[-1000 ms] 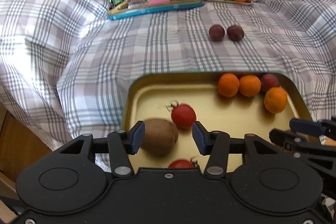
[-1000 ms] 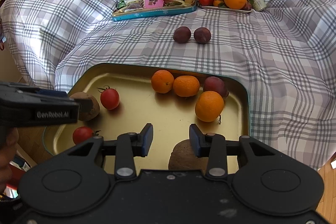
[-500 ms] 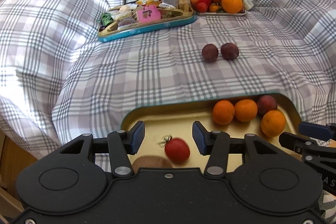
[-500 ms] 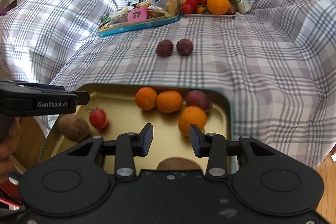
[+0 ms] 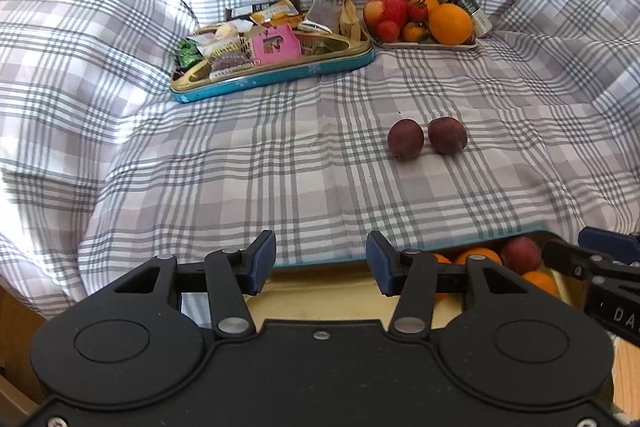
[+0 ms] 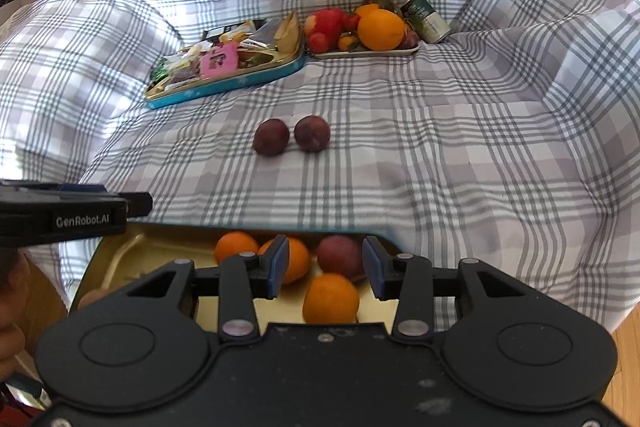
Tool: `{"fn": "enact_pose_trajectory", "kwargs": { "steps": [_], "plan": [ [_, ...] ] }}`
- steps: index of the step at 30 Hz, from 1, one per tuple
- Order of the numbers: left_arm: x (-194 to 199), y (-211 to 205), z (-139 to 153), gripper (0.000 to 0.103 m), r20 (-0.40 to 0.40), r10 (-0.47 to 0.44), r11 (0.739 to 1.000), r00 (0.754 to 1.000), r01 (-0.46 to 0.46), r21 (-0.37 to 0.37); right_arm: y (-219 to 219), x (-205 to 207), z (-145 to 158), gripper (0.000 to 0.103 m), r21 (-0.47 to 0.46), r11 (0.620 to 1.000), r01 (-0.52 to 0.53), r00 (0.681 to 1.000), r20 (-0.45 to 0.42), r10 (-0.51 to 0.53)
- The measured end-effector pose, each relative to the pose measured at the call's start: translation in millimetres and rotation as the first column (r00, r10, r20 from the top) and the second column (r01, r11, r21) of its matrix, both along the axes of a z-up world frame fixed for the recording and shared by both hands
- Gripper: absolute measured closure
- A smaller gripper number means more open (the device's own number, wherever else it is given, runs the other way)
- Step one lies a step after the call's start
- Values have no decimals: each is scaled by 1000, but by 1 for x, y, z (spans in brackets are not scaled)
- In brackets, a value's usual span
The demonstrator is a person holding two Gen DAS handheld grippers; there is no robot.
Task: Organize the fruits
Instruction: 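Move both tools back toward the two dark red plums on the cloth, then grasp a dark red plum with the left tool while the right tool grasps the other plum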
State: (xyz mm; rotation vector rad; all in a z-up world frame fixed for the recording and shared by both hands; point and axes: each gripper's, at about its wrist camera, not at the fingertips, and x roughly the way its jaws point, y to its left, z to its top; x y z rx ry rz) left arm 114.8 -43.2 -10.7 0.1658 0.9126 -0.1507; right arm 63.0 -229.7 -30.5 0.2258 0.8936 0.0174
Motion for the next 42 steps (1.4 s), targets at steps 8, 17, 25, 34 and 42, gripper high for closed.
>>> {"fn": "enact_pose_trajectory", "kwargs": {
  "steps": [8,17,25,34,42],
  "plan": [
    [32,-3,-17,47,-43,14,1000,999,-13,9,-9,44,-10,60,-3,1000,19,1000,-12,-19],
    [65,-1,-23,47,-56,18,1000,998,-17,12,-1,101,-23,59,-24,1000,-15,1000,6,15],
    [79,-8,-30,47,-68,-27,999,997,30,38,14,140,-41,58,-58,996,-71,997,-7,71],
    [88,-14,-34,47,-94,-69,998,993,69,2,19,158,-59,62,-66,990,-124,992,-10,123],
    [95,-27,-28,47,-84,-143,988,986,137,-74,-2,154,-60,66,-93,994,-54,999,5,54]
  ]
}}
